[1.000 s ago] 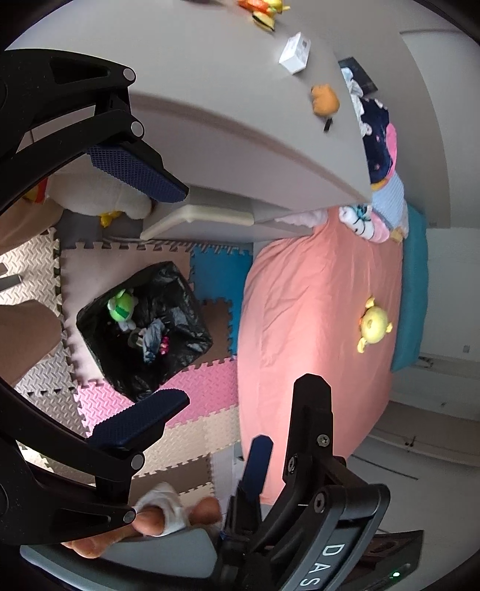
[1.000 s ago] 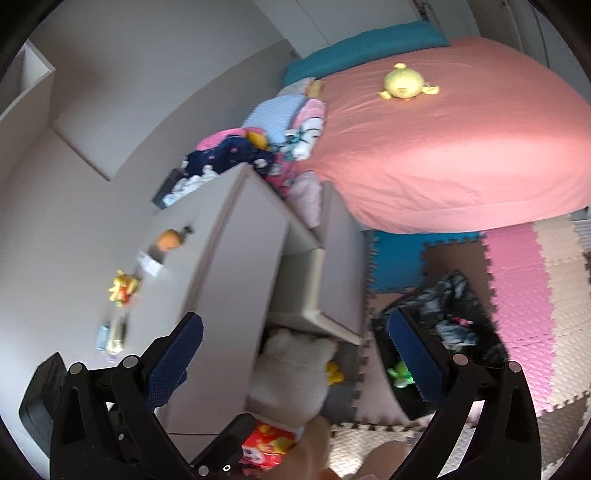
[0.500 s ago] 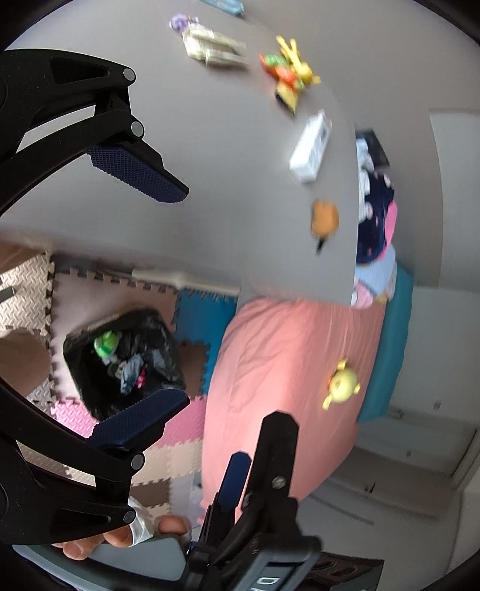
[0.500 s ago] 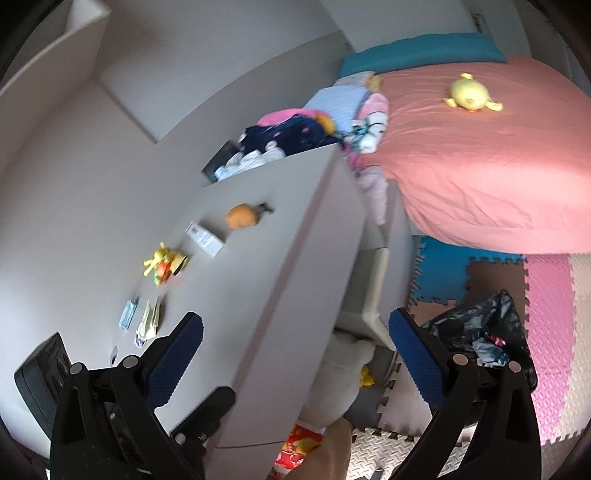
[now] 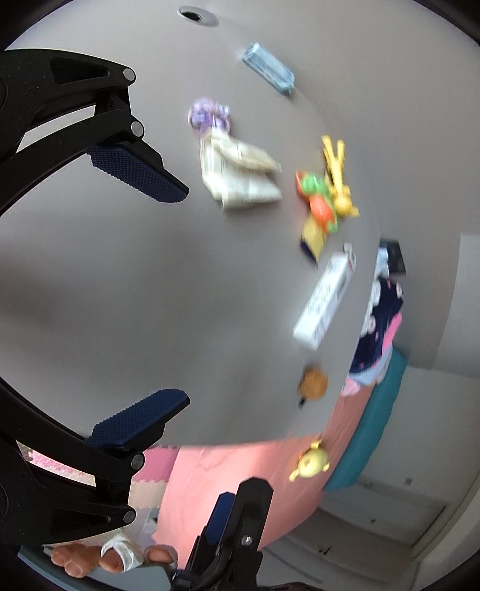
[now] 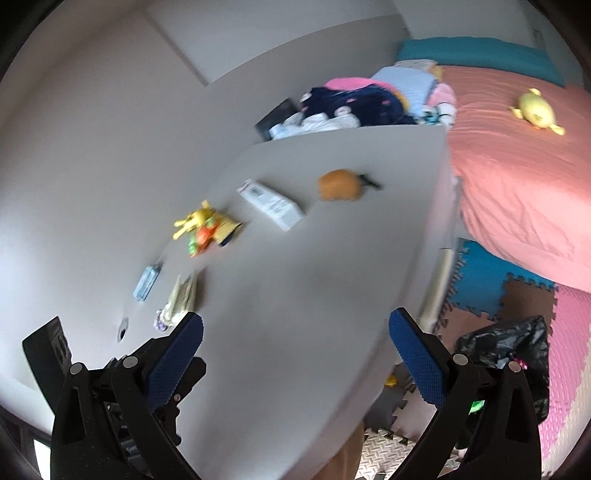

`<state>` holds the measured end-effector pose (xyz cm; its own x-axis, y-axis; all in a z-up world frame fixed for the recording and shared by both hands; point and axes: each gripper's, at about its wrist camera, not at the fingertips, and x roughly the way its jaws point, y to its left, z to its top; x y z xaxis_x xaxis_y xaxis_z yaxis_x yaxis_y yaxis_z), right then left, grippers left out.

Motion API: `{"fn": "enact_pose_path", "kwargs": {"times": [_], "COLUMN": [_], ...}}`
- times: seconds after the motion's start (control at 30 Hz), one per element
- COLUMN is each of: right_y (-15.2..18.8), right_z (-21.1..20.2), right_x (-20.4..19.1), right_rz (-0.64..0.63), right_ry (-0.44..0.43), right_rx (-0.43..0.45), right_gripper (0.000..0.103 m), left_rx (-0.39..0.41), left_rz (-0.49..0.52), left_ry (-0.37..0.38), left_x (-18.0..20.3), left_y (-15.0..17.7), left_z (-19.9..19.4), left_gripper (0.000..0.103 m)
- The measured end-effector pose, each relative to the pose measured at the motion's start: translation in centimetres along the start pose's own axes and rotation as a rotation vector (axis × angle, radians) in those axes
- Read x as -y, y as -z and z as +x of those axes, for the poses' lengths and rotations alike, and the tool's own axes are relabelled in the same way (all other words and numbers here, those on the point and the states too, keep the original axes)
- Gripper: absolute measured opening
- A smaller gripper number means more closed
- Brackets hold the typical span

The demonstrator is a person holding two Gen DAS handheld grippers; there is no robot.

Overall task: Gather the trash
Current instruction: 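Grasp the purple hair tie with the left tool while the right grasps the paper bag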

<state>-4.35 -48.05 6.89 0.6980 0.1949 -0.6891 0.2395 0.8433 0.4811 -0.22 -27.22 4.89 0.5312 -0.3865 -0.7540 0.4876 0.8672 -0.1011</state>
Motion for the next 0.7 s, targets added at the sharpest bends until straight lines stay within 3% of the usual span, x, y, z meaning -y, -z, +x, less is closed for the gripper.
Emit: {"fn": "enact_pose_path", "kwargs": {"times": [0.43,0.7], "right_y": [0.0,0.1], "right_z": [8.6,14.1], "right_x": [-10.3,-14.9], "right_rz": [-0.145,-0.177], "right_ry": [-0.087,-0.078], "right_rx": [-0.147,-0.218], "right_gripper": [0.100,0.100], "left_rx": [0.009,-0.012], "left_rz": [-0.030,-0.061], "left_ry": [-0.145,-0.201], "left_x": [-10.4,-15.2], "left_y": [0.4,0.6], "left_z": [-0.8,-0.4], "left_gripper": [0.098,0.098]}}
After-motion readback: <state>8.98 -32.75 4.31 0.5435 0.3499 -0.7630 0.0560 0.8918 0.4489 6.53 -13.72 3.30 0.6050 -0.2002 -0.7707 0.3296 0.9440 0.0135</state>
